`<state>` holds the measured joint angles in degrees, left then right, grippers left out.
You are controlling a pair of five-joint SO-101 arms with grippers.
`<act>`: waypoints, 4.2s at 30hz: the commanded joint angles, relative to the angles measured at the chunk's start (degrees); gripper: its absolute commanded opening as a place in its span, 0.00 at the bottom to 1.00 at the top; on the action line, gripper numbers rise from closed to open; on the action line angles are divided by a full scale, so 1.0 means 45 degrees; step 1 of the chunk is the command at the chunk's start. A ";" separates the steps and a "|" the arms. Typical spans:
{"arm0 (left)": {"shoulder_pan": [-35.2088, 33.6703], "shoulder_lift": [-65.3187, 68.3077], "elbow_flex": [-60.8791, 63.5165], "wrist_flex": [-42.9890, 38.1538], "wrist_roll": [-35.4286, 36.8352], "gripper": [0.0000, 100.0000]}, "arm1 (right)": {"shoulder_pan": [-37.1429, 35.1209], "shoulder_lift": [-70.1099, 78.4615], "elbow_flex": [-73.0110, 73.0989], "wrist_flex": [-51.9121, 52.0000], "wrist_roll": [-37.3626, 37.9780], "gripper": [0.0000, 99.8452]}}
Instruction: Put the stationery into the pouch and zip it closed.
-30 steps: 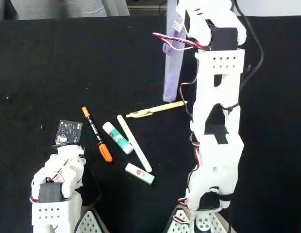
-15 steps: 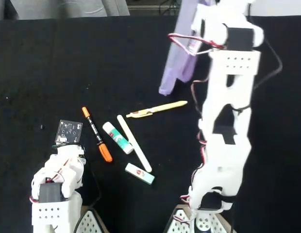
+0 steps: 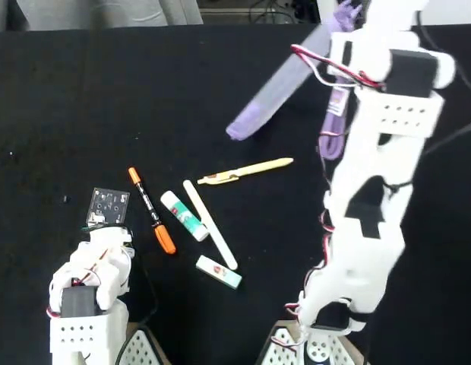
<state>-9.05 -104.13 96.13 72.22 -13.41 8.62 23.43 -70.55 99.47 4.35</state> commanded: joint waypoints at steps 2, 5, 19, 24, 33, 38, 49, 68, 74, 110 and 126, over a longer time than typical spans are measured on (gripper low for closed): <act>-0.0088 -0.0020 0.0283 -0.0156 -0.0156 0.03 | 0.0899 -0.1514 0.1827 0.0391 0.0781 0.01; -0.0088 -0.0020 0.0283 -0.0156 -0.0156 0.03 | 0.0957 -0.2413 0.3858 0.0391 0.1680 0.01; -0.0088 -0.0020 0.0283 -0.0156 -0.0156 0.03 | -0.1680 -0.9328 1.3158 0.0313 0.4728 0.01; -0.0088 -0.0020 0.0283 -0.0156 -0.0156 0.03 | -0.3243 -1.1849 1.5619 0.0313 0.5177 0.01; -0.0088 -0.0020 0.0283 -0.0156 -0.0156 0.03 | -0.4396 -1.4662 1.8999 0.0371 0.5372 0.01; -0.0088 -0.0020 0.0283 -0.0156 -0.0156 0.03 | -0.5470 -1.5111 2.0698 0.0352 0.6115 0.01; -0.0088 -0.0020 0.0283 -0.0156 -0.0156 0.03 | -0.9670 -1.5209 2.2476 -0.0410 0.5197 0.01; 0.0010 -0.0020 0.0283 -0.0156 -0.0176 0.03 | -0.8420 -1.5228 2.2711 -0.0664 0.5197 0.01; 0.0029 -0.0078 0.0283 -0.0391 -0.0215 0.03 | -0.8420 -1.5228 2.2672 -0.1446 0.5177 0.01; 0.3800 -0.0117 -0.6496 0.1875 -0.2012 0.03 | -0.8342 -1.5228 2.1597 -0.2051 0.4298 0.01; 0.3643 -0.0137 -0.8313 0.2696 -0.2364 0.03 | -0.8342 -1.5228 2.1675 -0.2071 0.4298 0.01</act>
<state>7.38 -104.75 62.11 84.26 -23.87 -30.15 -43.82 30.29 91.38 24.31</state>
